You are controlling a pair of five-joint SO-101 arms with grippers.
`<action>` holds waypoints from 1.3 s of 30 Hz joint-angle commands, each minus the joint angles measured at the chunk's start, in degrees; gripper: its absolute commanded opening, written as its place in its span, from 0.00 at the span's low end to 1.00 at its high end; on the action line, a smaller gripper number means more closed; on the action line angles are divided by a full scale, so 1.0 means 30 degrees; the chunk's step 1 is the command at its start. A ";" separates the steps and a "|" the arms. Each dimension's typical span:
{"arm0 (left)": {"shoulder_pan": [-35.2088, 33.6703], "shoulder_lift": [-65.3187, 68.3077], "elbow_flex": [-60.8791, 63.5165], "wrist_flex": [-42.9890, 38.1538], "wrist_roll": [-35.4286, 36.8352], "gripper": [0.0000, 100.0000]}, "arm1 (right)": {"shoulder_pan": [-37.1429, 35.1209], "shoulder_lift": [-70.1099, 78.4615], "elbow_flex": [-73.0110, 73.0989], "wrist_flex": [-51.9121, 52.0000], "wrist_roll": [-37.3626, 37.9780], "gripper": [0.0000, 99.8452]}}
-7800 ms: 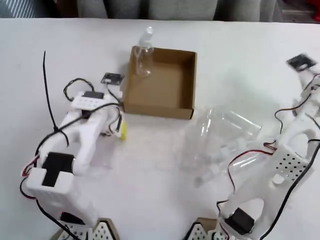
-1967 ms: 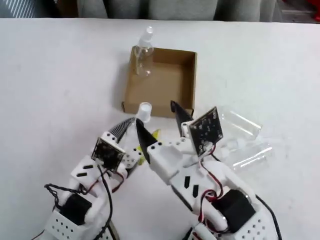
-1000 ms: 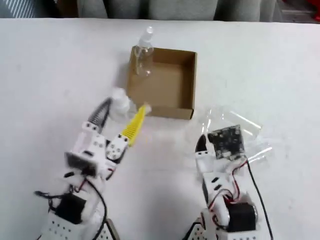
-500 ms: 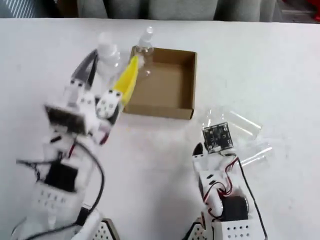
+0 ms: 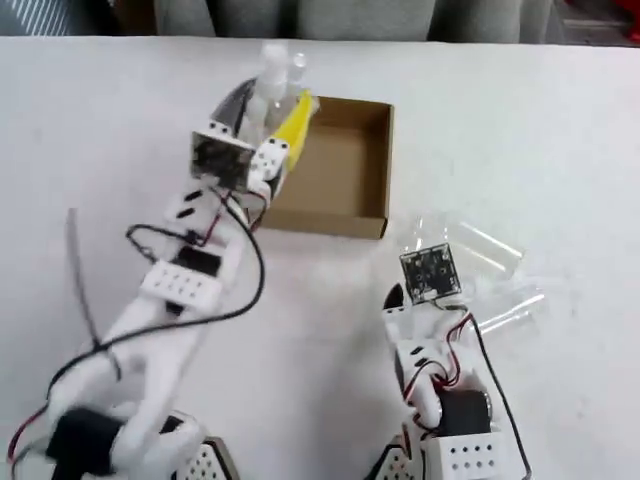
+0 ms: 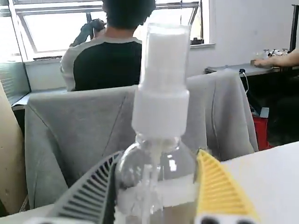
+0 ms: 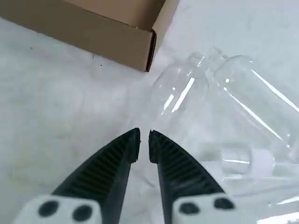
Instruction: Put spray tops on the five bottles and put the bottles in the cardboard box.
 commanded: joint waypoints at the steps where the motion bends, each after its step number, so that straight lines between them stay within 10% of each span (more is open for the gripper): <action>1: -0.0249 0.2535 -0.1201 -0.2813 0.0000 0.02 | 0.0220 -0.0161 -0.0059 -0.0454 0.0205 0.02; 39: -0.0923 1.5810 -0.8440 -0.6095 0.0000 0.02 | 0.0220 -0.0161 -0.0059 -0.0425 0.0205 0.02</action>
